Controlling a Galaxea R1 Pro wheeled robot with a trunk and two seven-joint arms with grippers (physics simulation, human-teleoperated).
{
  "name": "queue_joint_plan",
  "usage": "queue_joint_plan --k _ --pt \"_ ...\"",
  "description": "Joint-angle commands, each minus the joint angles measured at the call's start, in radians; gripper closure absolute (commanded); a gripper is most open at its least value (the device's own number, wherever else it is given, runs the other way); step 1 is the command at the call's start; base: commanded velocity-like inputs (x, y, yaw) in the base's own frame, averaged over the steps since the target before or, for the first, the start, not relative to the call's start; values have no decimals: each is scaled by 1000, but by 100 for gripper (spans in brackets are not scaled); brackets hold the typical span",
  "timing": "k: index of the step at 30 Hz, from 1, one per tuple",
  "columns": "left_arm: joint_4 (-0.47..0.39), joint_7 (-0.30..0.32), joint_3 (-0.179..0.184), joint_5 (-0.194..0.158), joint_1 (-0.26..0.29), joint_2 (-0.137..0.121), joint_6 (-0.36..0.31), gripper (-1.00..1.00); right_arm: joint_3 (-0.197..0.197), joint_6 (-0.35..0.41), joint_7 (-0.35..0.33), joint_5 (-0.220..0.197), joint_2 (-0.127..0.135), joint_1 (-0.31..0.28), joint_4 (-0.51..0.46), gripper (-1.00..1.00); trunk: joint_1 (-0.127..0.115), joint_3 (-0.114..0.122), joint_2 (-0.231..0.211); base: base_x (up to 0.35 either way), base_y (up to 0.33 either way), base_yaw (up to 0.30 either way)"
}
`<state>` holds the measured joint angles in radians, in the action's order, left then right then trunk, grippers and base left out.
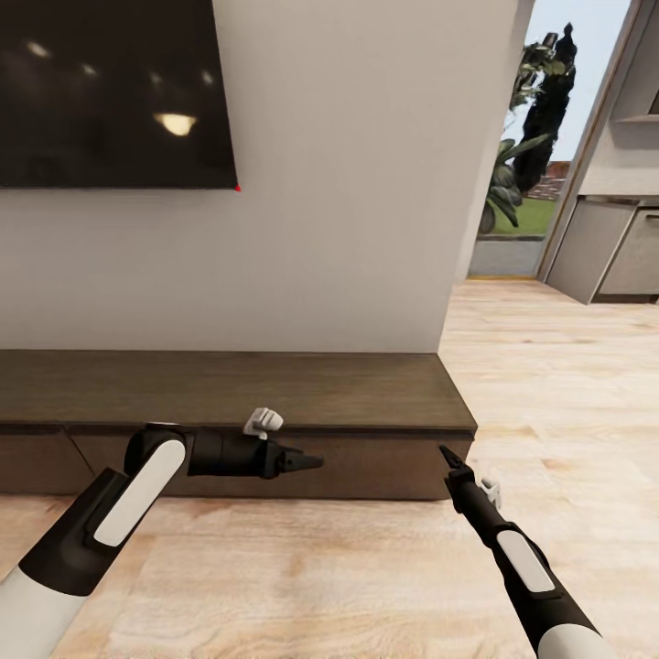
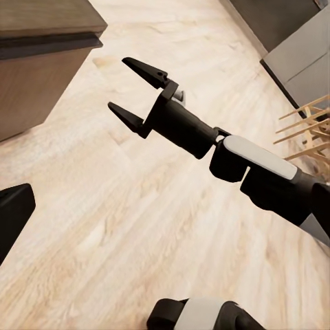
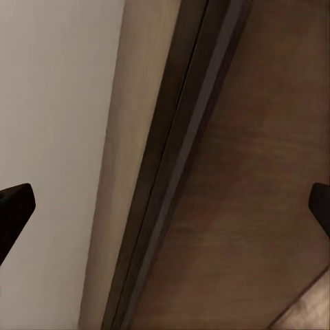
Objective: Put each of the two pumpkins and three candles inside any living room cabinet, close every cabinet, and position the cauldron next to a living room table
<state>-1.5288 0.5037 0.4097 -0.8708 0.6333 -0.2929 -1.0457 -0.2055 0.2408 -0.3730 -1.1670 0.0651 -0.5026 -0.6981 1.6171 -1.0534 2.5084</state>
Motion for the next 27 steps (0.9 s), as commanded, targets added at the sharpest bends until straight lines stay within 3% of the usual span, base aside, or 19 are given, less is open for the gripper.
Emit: queue_joint_plan --k 1,10,16,20,27 --pt "0 6 1 5 1 0 -2 -100 -3 9 -2 -9 0 -1 0 -100 0 -1 0 0 0 0" --pt "-1 6 3 5 1 1 -2 -100 -3 15 -33 -11 3 -1 0 -100 3 -28 2 0 0 0" --pt "-1 6 3 6 1 1 -2 -100 -3 125 -112 -19 28 -1 0 -100 3 -32 2 0 0 0" --pt "-1 7 2 5 1 0 -2 -100 -3 144 -123 -25 33 -1 0 -100 5 -47 3 0 0 0" --pt "-1 7 2 4 1 0 -2 -100 -3 152 -128 -28 36 -1 0 -100 5 -47 3 0 0 0"
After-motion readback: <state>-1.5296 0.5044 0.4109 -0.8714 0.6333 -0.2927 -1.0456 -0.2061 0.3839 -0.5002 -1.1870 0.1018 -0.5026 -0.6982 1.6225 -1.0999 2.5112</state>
